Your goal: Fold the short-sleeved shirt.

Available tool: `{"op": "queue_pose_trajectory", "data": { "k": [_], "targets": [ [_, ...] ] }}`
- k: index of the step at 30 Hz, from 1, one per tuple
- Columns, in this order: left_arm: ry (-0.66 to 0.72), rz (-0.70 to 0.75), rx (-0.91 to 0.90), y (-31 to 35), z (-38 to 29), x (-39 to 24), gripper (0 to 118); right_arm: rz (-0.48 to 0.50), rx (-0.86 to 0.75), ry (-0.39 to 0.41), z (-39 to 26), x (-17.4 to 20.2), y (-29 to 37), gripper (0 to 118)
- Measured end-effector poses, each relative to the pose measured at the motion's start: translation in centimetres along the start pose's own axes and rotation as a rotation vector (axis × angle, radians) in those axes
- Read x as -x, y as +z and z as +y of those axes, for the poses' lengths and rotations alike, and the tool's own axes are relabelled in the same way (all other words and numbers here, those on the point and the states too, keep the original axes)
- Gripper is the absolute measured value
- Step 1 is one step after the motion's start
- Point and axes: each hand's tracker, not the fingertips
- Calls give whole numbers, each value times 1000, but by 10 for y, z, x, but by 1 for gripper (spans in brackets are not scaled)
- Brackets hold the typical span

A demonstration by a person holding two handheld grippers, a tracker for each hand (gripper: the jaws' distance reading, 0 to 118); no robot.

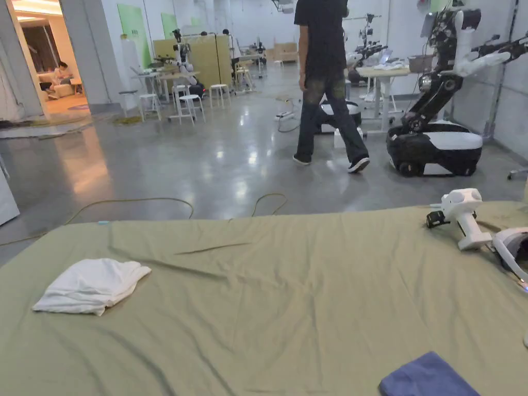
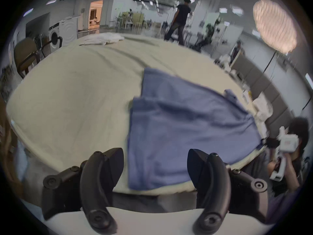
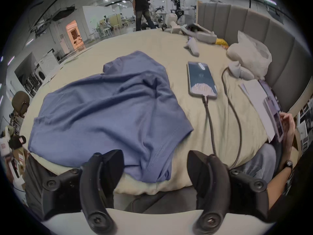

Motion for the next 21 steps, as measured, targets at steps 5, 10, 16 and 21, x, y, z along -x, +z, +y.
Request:
{"op": "queue_pose_trajectory", "data": {
  "k": [5, 10, 16, 21],
  "targets": [
    [-114, 48, -293, 57, 34, -47, 84, 73, -247, 15, 35, 19, 56, 81],
    [-301, 146, -594, 121, 61, -119, 84, 225, -575, 49, 74, 51, 133, 81],
    [-404, 140, -794, 176, 62, -169, 69, 283, -774, 126, 91, 81, 199, 41],
    [-415, 157, -839, 196, 54, -187, 0, 211, -814, 190, 86, 95, 217, 2]
  ]
}}
